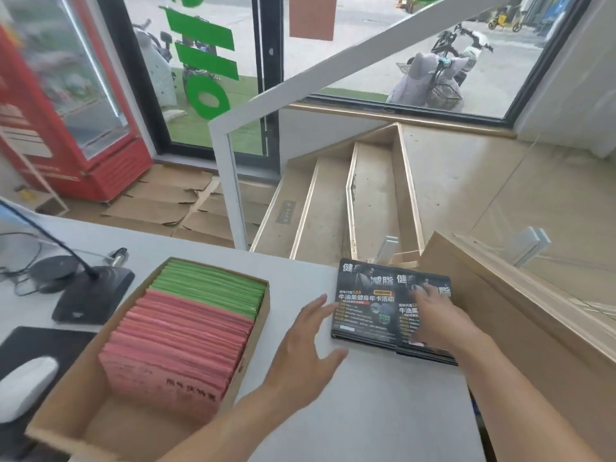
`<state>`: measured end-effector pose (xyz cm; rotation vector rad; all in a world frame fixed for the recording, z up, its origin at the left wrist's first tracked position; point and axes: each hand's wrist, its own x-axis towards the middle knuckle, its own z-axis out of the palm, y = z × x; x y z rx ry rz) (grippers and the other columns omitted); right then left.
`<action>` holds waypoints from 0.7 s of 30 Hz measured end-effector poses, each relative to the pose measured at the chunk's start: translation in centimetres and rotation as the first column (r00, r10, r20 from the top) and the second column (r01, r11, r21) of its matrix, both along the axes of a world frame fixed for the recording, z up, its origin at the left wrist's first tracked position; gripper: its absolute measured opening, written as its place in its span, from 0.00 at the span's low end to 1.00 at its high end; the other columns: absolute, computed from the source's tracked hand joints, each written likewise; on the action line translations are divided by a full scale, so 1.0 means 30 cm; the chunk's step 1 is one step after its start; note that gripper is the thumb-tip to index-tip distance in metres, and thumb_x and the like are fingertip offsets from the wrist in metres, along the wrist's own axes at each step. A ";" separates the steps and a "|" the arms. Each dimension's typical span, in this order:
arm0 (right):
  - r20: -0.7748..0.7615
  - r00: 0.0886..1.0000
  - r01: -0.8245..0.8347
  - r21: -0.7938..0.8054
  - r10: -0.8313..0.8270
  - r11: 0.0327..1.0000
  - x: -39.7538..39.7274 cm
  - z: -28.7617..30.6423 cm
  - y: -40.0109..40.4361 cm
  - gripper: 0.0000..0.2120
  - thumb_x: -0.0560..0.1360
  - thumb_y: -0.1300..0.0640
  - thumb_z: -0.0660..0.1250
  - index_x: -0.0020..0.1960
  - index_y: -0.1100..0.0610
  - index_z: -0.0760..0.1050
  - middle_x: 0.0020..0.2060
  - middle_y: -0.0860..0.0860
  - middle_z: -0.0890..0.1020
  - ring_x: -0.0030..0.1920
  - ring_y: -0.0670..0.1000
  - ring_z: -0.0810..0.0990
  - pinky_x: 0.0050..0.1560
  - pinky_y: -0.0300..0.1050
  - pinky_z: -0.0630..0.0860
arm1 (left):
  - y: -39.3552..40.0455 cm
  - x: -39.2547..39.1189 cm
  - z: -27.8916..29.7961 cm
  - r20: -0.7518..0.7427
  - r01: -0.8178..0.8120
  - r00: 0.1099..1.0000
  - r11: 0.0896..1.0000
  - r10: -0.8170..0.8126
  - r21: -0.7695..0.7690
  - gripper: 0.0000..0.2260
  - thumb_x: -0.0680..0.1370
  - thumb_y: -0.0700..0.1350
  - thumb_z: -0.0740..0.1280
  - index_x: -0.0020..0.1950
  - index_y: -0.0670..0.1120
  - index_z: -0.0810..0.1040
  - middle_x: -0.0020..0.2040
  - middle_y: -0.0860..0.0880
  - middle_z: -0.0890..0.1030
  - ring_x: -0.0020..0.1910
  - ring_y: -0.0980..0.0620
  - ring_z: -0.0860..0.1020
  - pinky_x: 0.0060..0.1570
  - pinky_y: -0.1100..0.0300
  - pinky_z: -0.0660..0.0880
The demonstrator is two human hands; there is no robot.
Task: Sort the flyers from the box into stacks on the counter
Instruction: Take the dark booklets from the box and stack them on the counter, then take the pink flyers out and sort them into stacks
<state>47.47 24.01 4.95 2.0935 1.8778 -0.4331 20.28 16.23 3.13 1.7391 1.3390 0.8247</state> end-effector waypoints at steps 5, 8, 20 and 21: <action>-0.284 0.867 -0.318 0.318 0.410 0.893 -0.382 0.037 -0.063 0.21 0.79 0.47 0.68 0.71 0.43 0.69 0.71 0.40 0.69 0.72 0.47 0.68 0.64 0.44 0.69 | -0.119 -0.258 0.094 0.047 -0.229 0.973 0.961 0.224 0.156 0.17 0.78 0.42 0.73 0.65 0.56 0.79 0.69 0.67 0.73 0.71 0.66 0.69 0.69 0.72 0.63; -0.413 0.726 -0.367 0.444 0.550 0.817 -0.589 -0.008 -0.157 0.16 0.79 0.47 0.68 0.66 0.44 0.75 0.64 0.39 0.75 0.66 0.46 0.73 0.65 0.43 0.70 | -0.169 -0.459 0.095 -0.041 -0.359 0.928 0.919 0.370 0.162 0.17 0.80 0.44 0.70 0.66 0.60 0.78 0.67 0.68 0.74 0.70 0.69 0.68 0.69 0.70 0.63; -0.317 0.652 -0.555 0.420 0.689 0.718 -1.044 -0.116 -0.427 0.32 0.81 0.41 0.59 0.81 0.52 0.59 0.78 0.44 0.63 0.76 0.50 0.60 0.79 0.48 0.56 | -0.353 -0.850 -0.069 -0.571 -0.316 0.762 0.945 0.306 0.085 0.29 0.81 0.54 0.66 0.81 0.57 0.61 0.74 0.58 0.72 0.73 0.57 0.70 0.73 0.59 0.65; -0.296 0.675 -0.549 0.409 0.676 0.729 -1.054 -0.122 -0.431 0.32 0.81 0.41 0.60 0.81 0.53 0.59 0.78 0.45 0.63 0.76 0.50 0.60 0.78 0.47 0.55 | -0.353 -0.845 -0.073 -0.578 -0.322 0.752 0.942 0.317 0.098 0.28 0.81 0.55 0.66 0.80 0.56 0.62 0.73 0.58 0.73 0.72 0.56 0.71 0.71 0.59 0.66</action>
